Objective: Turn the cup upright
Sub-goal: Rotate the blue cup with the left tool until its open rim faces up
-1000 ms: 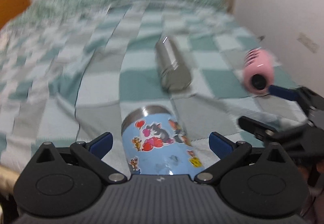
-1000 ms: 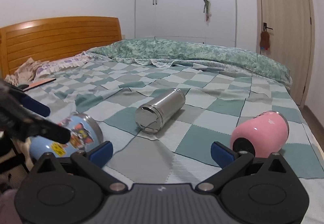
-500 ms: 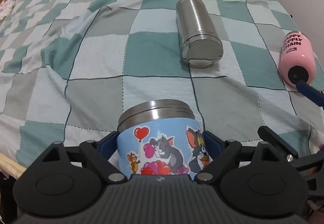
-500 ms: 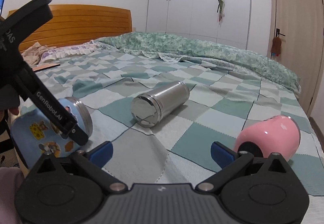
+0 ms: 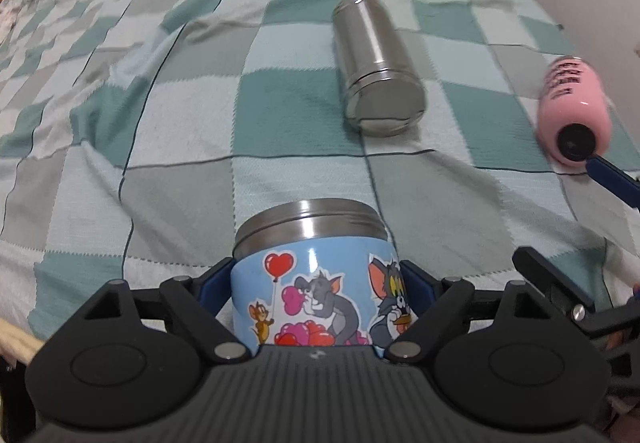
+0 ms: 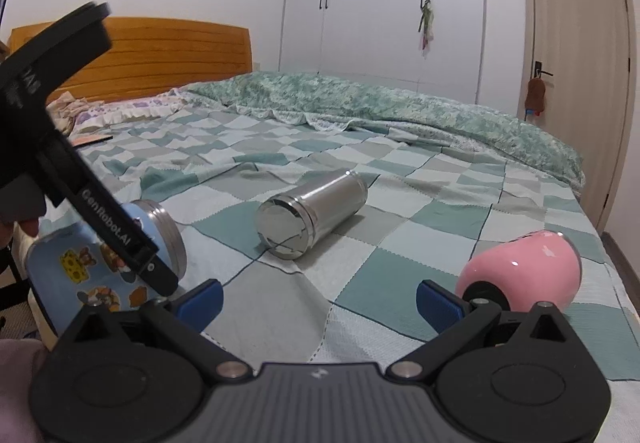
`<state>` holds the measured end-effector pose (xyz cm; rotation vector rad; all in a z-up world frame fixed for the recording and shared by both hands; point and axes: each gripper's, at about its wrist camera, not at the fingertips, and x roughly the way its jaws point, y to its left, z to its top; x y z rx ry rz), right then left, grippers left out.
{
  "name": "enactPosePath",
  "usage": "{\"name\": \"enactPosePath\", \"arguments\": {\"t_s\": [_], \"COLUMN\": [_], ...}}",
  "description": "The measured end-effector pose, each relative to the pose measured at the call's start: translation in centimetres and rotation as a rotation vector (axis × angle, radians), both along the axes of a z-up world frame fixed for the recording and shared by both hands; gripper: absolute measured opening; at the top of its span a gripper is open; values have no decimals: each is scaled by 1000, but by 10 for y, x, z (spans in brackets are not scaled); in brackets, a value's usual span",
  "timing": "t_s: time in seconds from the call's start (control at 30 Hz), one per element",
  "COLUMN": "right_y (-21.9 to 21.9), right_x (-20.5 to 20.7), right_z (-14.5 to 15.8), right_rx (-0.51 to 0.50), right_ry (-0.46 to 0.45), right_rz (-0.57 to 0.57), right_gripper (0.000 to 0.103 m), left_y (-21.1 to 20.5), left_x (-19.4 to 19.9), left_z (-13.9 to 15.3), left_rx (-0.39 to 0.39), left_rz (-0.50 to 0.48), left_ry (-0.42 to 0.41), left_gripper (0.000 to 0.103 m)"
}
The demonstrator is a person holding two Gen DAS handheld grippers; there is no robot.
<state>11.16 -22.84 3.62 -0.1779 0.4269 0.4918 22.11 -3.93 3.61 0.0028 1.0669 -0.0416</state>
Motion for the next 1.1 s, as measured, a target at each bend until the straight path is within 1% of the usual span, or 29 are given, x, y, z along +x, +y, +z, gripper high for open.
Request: {"name": "enactPosePath", "arguments": {"t_s": [0.13, 0.3, 0.37, 0.43, 0.6, 0.73, 0.87, 0.97, 1.1], "right_y": [0, 1, 2, 4, 12, 20, 31, 40, 50], "right_x": [-10, -24, -31, -37, -46, -47, -40, -34, -25], "right_z": [5, 10, 11, 13, 15, 16, 13, 11, 8], "right_rx": [10, 55, 80, 101, 151, 179, 177, 170, 156], "right_ry": [-26, -55, -68, -82, -112, -130, -133, -135, -138], "right_rz": [-16, -42, -55, -66, -89, -102, -119, -131, -155], "right_gripper": [103, 103, 103, 103, 103, 103, 103, 103, 103], "left_y": [7, 19, 19, 20, 24, 33, 41, 50, 64], "left_x": [-17, -46, -61, -74, -88, -94, -87, -73, -48], "left_z": [7, 24, 32, 37, 43, 54, 61, 58, 48], "left_rx": [-57, -114, -120, -125, -139, -127, -64, -44, -4], "left_rz": [-19, -51, -72, -87, -98, -99, -78, -48, 2], "left_ry": [-61, -187, -255, -302, -370, -444, -521, -547, -565], "left_gripper": [87, 86, 86, 86, 85, 85, 85, 85, 85]}}
